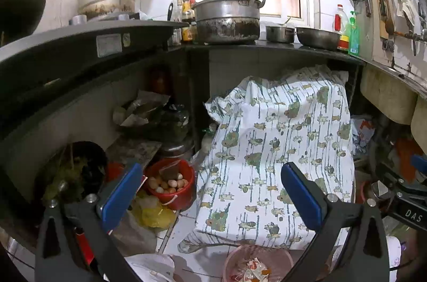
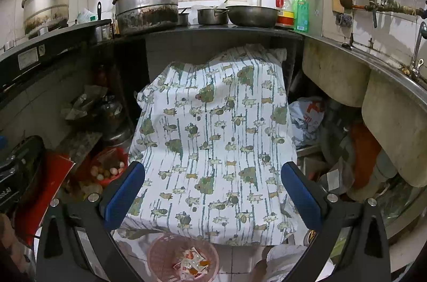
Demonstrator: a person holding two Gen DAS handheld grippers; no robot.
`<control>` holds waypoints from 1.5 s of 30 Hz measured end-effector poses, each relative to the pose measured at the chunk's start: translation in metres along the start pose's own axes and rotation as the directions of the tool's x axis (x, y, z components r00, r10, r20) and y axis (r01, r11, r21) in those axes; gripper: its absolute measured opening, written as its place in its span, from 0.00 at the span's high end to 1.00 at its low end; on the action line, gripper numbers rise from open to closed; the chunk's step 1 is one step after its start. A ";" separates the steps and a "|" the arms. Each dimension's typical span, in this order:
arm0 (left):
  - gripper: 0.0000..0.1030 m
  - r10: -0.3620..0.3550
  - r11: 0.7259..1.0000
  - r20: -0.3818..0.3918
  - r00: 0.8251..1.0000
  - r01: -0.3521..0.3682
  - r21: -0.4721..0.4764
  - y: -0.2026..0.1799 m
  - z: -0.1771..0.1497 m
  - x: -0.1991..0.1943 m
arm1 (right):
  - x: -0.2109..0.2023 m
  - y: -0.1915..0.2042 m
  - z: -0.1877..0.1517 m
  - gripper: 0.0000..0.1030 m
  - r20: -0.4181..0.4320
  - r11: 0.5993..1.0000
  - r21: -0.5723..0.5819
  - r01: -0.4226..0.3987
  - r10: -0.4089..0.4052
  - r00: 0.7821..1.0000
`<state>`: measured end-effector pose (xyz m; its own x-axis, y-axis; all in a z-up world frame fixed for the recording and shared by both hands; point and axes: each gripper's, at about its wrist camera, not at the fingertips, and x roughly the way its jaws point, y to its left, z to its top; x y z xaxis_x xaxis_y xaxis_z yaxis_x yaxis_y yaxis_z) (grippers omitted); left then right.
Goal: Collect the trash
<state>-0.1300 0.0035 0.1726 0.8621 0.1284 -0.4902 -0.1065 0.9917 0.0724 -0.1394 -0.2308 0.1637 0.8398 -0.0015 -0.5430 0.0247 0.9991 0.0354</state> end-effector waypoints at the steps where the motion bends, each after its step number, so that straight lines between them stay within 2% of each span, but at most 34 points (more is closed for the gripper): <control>1: 0.00 0.003 1.000 0.000 1.000 -0.003 0.006 -0.001 -0.001 0.001 | 0.001 0.000 -0.001 0.00 -0.003 1.000 0.001 0.001 -0.001 1.000; 9: 0.00 -0.003 1.000 0.015 1.000 0.003 0.010 -0.005 -0.002 -0.002 | 0.005 -0.003 -0.003 0.00 -0.012 1.000 0.020 0.004 -0.004 1.000; 20: 0.00 -0.010 0.999 0.001 1.000 0.010 0.031 -0.012 -0.004 0.000 | 0.006 0.000 -0.005 0.00 0.000 0.999 -0.010 0.039 -0.039 0.999; 28: 0.00 0.002 0.999 -0.001 1.000 -0.002 0.042 -0.014 -0.005 0.001 | 0.006 -0.001 -0.006 0.00 -0.006 1.000 -0.003 0.022 -0.022 1.000; 45: 0.00 -0.019 0.999 -0.004 1.000 0.020 0.038 -0.010 -0.005 -0.001 | 0.006 -0.001 -0.008 0.00 -0.009 1.000 -0.003 0.026 -0.026 1.000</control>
<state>-0.1319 -0.0069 0.1681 0.8619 0.1091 -0.4952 -0.0706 0.9929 0.0960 -0.1384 -0.2317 0.1538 0.8342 -0.0271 -0.5508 0.0446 0.9988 0.0184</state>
